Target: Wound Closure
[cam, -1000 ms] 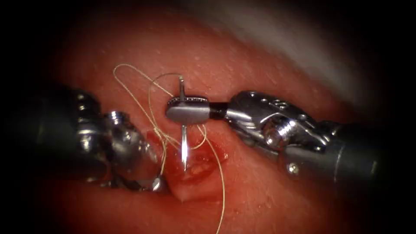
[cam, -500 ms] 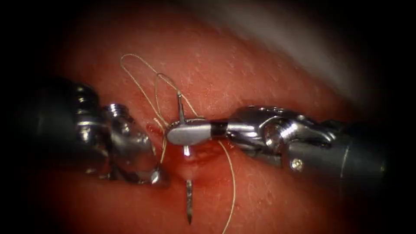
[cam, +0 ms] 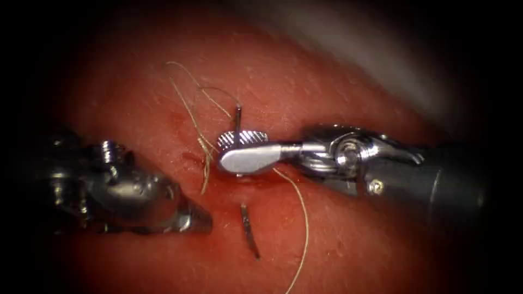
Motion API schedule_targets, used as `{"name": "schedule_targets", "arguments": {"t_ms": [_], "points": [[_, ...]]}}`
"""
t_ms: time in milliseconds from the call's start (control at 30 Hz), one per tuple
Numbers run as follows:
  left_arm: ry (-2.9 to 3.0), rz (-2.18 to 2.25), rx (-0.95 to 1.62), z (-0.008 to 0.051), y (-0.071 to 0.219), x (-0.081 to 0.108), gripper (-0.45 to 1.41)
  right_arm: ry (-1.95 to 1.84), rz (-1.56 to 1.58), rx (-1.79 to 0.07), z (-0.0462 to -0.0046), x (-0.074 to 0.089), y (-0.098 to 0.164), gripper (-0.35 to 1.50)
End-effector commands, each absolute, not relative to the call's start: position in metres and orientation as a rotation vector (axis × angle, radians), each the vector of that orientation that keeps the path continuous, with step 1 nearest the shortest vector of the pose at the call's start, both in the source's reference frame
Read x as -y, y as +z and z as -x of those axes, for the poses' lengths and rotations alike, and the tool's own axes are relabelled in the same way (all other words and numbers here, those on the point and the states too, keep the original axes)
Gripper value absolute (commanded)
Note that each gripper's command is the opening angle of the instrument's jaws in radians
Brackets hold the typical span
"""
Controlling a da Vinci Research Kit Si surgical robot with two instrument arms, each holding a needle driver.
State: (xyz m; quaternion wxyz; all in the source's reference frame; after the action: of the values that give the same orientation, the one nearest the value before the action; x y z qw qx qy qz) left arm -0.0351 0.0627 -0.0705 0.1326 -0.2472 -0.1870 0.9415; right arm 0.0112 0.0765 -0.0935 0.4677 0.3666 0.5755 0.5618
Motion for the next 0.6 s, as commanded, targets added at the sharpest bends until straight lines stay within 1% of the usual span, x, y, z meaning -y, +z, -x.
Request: {"name": "schedule_targets", "arguments": {"t_ms": [33, 200, 267, 367, 500, 567, 600], "points": [[2.745, 0.791, 0.496, 0.0353, -0.0702, -0.0623, 0.42, 1.358, -0.859, -1.420, -0.0109, -0.0773, -0.0927, 1.21], [2.789, 1.038, 0.311, 0.0345, -0.0709, -0.0614, 0.42, 1.291, -0.767, -1.432, -0.0092, -0.0785, -0.0937, 1.14], [2.791, 1.088, 0.278, 0.0345, -0.0709, -0.0613, 0.44, 1.272, -0.757, -1.434, -0.0090, -0.0787, -0.0942, 1.13], [2.780, 1.152, 0.222, 0.0351, -0.0709, -0.0614, 0.55, 1.250, -0.772, -1.434, -0.0086, -0.0786, -0.0945, 1.08], [2.774, 1.197, 0.169, 0.0361, -0.0711, -0.0614, 0.57, 1.248, -0.773, -1.435, -0.0086, -0.0784, -0.0944, 1.06], [2.764, 1.233, 0.137, 0.0368, -0.0716, -0.0616, 0.57, 1.219, -0.755, -1.439, -0.0083, -0.0783, -0.0945, 1.03], [2.757, 1.239, 0.134, 0.0369, -0.0718, -0.0617, 0.57, 1.203, -0.744, -1.441, -0.0081, -0.0783, -0.0945, 0.98]]}}
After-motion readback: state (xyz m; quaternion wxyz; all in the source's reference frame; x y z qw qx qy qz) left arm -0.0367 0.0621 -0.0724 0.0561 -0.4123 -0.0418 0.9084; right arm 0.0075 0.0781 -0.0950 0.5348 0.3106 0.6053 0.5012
